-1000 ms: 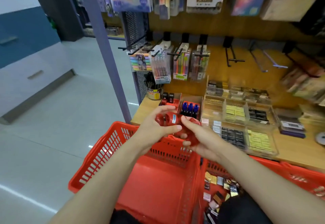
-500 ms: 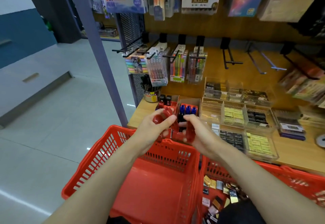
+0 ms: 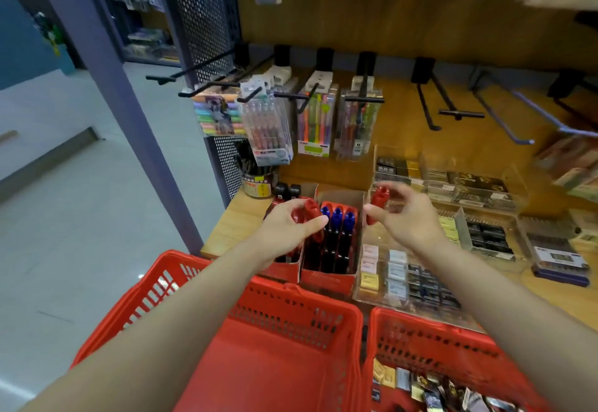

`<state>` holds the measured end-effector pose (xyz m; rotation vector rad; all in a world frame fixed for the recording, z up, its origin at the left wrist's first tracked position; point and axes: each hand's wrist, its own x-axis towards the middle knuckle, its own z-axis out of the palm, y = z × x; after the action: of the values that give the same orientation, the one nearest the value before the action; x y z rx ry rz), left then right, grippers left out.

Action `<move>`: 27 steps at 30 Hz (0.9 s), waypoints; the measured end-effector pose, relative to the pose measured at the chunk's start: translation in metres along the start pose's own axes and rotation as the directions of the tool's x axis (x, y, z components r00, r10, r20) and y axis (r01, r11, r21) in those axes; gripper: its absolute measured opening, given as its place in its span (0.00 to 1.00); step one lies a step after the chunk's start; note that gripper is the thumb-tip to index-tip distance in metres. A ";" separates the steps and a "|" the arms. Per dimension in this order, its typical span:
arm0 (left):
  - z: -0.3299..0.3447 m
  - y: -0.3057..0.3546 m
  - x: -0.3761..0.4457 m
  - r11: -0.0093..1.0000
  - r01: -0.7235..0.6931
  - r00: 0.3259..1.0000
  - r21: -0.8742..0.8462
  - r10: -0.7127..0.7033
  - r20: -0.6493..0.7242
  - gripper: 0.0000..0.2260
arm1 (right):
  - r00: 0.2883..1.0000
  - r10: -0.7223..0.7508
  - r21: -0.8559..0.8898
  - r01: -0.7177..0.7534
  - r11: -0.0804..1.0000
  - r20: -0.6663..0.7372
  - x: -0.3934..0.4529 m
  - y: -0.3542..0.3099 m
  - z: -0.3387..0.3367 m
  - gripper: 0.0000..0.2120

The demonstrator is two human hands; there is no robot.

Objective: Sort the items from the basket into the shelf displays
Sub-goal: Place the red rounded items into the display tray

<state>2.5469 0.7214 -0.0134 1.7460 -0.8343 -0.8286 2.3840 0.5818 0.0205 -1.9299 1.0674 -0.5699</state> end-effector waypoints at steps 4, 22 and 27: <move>0.001 -0.018 0.040 0.993 -0.005 0.994 0.118 -0.008 0.113 0.12 | 0.998 -0.029 -0.201 0.038 0.979 0.052 0.056 0.005 0.019 0.23; -0.007 -0.046 0.075 0.979 -0.037 0.948 0.201 -0.029 0.317 0.24 | 0.935 0.014 -0.519 0.185 0.834 0.356 0.126 0.016 0.096 0.22; -0.008 -0.044 0.073 0.973 -0.068 0.948 0.218 -0.005 0.319 0.27 | 0.938 0.005 -0.562 0.204 0.802 0.346 0.122 0.013 0.100 0.20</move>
<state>2.5987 0.6764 -0.0644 1.8159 -1.2093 -1.0435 2.5141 0.5199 -0.0457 -2.5268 0.9917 0.0739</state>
